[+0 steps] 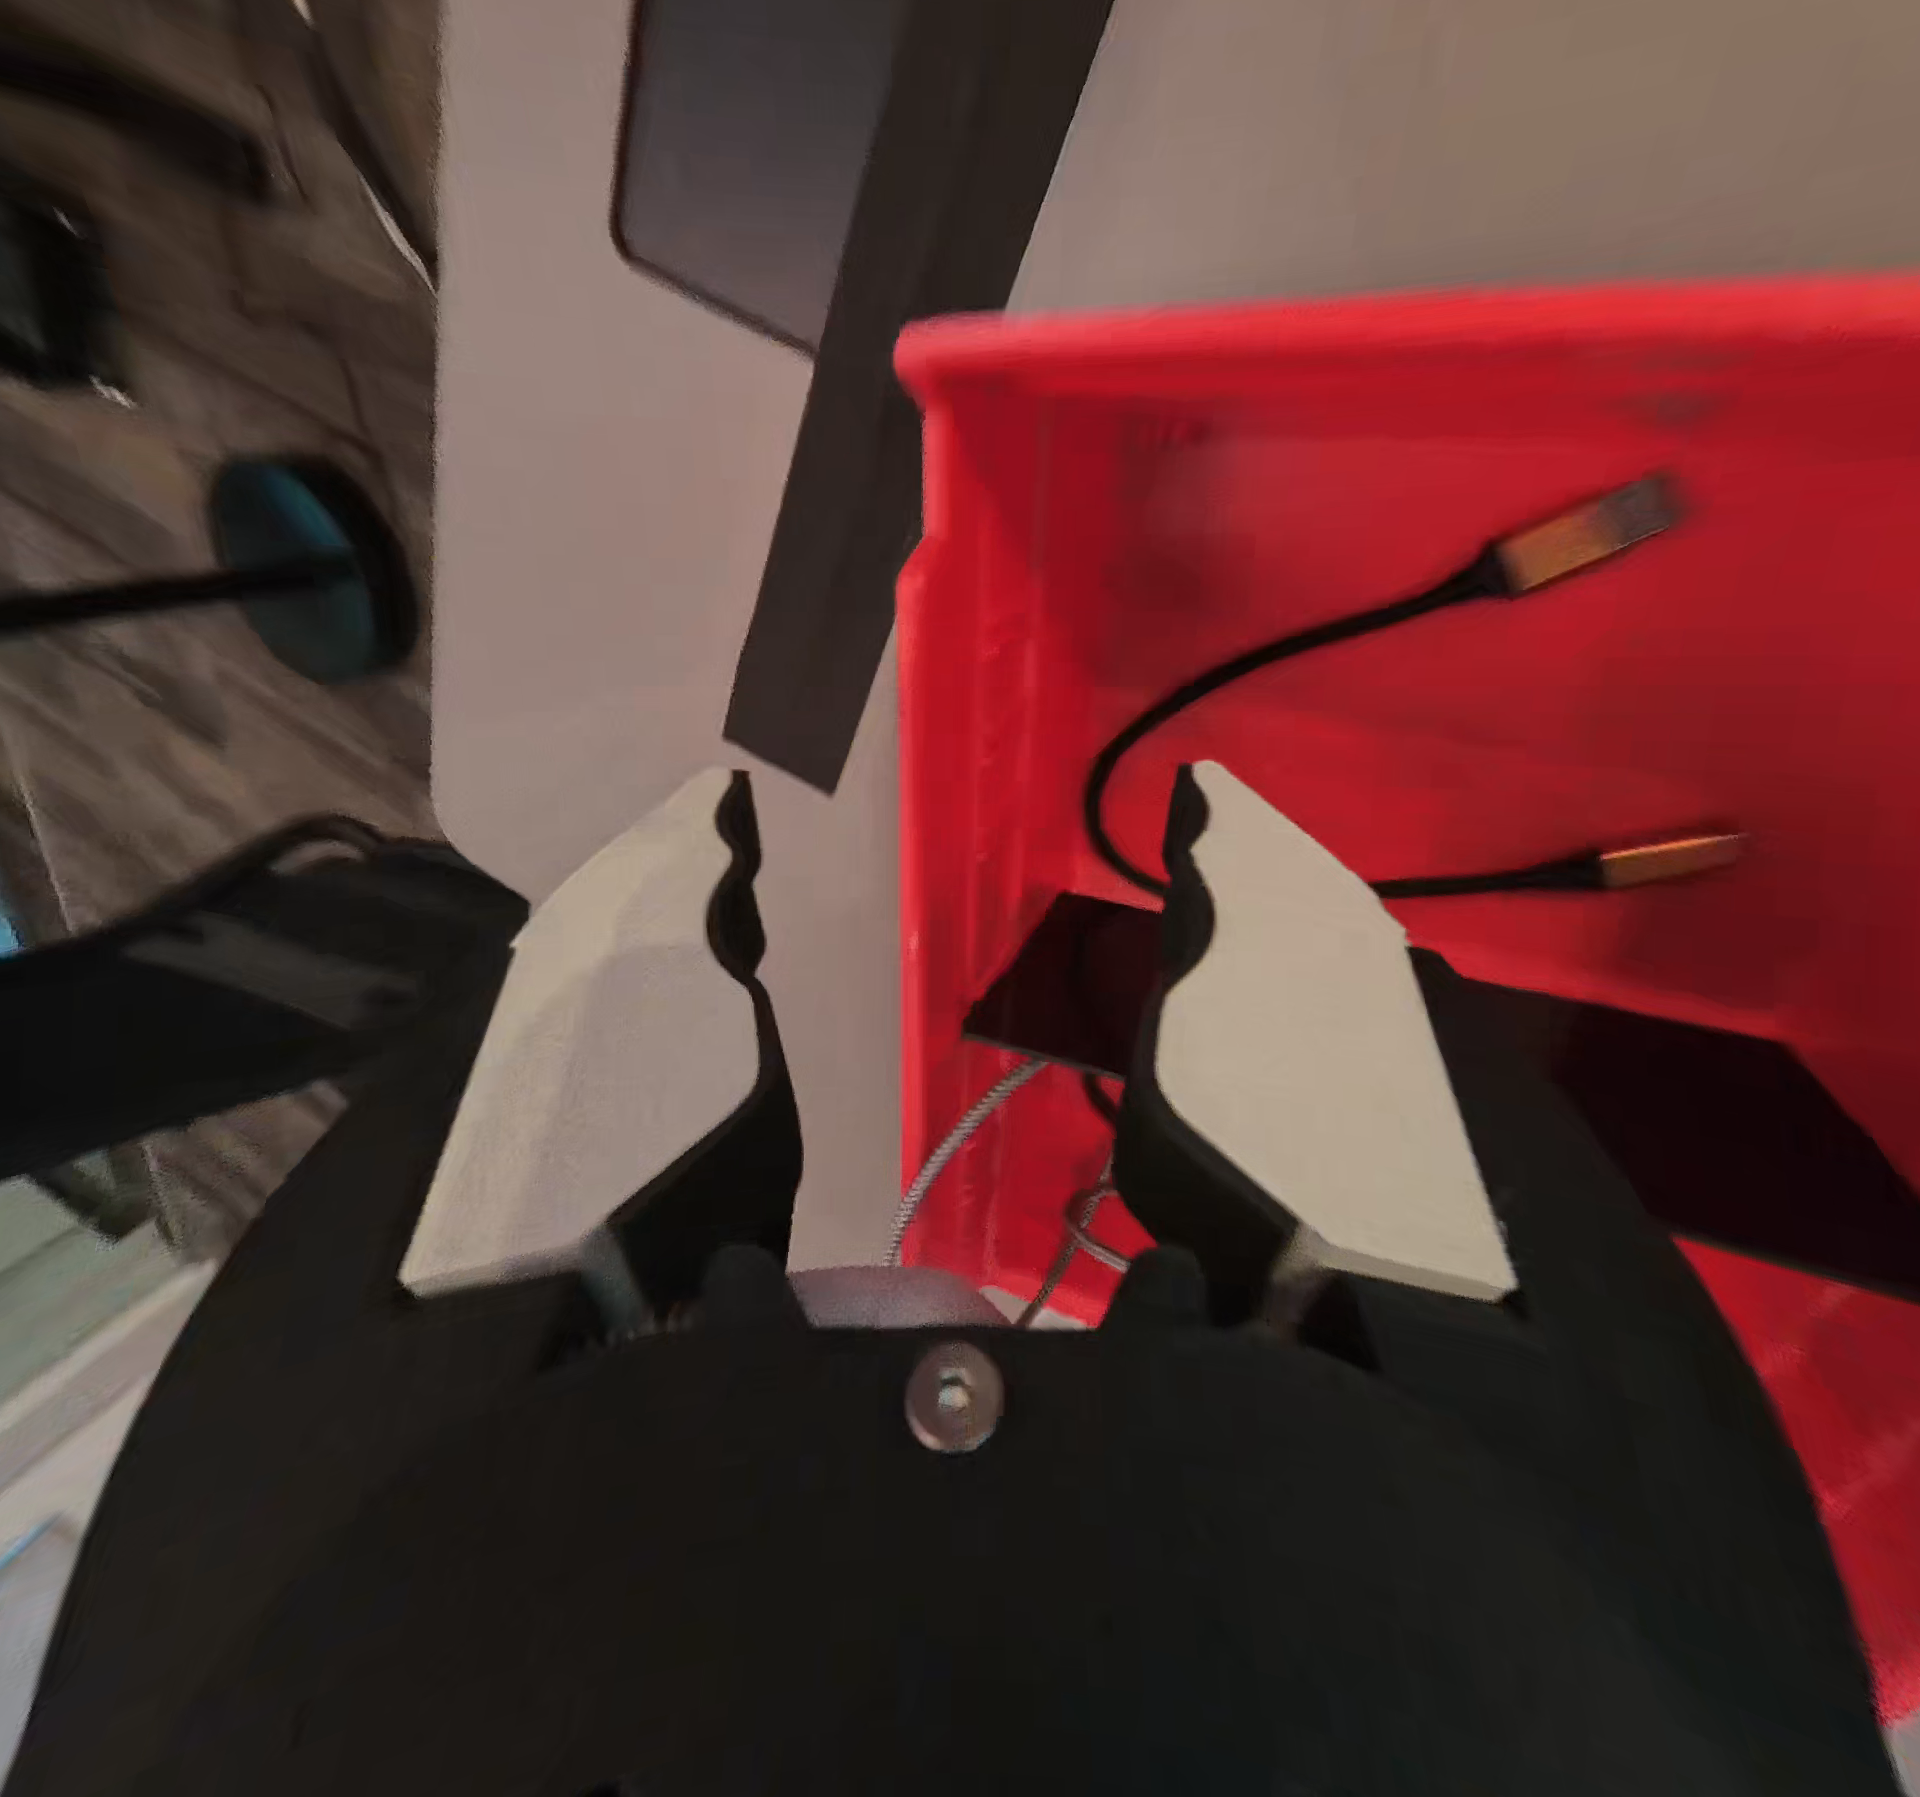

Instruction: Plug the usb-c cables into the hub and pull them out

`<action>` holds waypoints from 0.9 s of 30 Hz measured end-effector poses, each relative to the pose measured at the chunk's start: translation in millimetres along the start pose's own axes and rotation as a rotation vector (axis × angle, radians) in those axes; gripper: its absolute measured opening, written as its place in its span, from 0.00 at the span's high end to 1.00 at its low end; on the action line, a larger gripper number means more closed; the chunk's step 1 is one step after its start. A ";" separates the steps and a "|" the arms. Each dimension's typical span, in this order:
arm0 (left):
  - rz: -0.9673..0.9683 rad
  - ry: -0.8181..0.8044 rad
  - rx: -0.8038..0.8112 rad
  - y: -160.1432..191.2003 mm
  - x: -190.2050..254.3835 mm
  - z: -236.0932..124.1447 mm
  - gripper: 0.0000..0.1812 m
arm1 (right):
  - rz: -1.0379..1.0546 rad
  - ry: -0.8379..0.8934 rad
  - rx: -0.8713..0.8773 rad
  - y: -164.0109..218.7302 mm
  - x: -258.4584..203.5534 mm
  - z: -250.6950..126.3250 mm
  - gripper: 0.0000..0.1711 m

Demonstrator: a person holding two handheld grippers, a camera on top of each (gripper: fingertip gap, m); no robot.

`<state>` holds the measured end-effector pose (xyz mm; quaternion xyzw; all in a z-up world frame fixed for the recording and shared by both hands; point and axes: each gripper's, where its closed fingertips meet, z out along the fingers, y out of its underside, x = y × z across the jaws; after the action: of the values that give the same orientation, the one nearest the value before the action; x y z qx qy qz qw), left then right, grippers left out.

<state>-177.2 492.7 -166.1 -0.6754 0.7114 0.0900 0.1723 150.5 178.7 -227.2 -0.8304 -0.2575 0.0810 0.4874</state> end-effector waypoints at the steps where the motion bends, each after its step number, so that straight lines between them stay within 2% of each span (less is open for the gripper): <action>1: 0.012 0.010 -0.065 11.8 -4.6 12.4 0.64 | 0.000 -0.005 -0.005 1.7 -0.7 0.9 1.00; 3: 0.016 0.132 -0.151 28.3 7.2 33.3 0.77 | 0.009 -0.013 0.011 -0.3 -0.6 -0.5 1.00; 4: 0.009 0.121 -0.155 29.2 4.6 39.1 0.85 | 0.017 -0.017 0.018 -1.0 -0.3 -1.3 1.00; 7: -0.112 0.202 -0.138 28.5 4.3 36.1 0.92 | 0.023 -0.018 0.022 -0.3 1.0 -3.0 1.00; 10: -0.286 0.210 -0.206 52.9 -4.5 36.9 0.93 | 0.021 -0.023 0.026 -0.2 1.7 -4.9 1.00; 13: -0.577 0.216 -0.254 84.9 -11.7 36.2 0.94 | 0.041 -0.022 0.030 -0.5 3.1 -6.0 1.00; 16: -0.895 0.200 -0.300 132.0 -17.8 35.1 0.94 | 0.048 -0.032 0.038 -1.9 -0.1 -5.7 1.00; 20: -1.176 0.148 -0.318 183.7 -14.8 28.5 0.95 | 0.038 -0.048 0.029 -2.4 -6.6 -2.9 1.00; 23: -1.264 0.127 -0.288 196.5 -10.8 25.4 0.96 | 0.043 -0.058 0.035 -4.8 -9.2 -3.0 1.00; 27: -1.250 0.087 -0.249 196.8 -12.1 24.6 0.95 | 0.048 -0.049 0.046 -6.6 -6.2 -6.3 1.00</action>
<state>-369.0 526.9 -205.0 -0.9809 0.1737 0.0270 0.0834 145.3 173.4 -219.1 -0.8226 -0.2475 0.1191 0.4978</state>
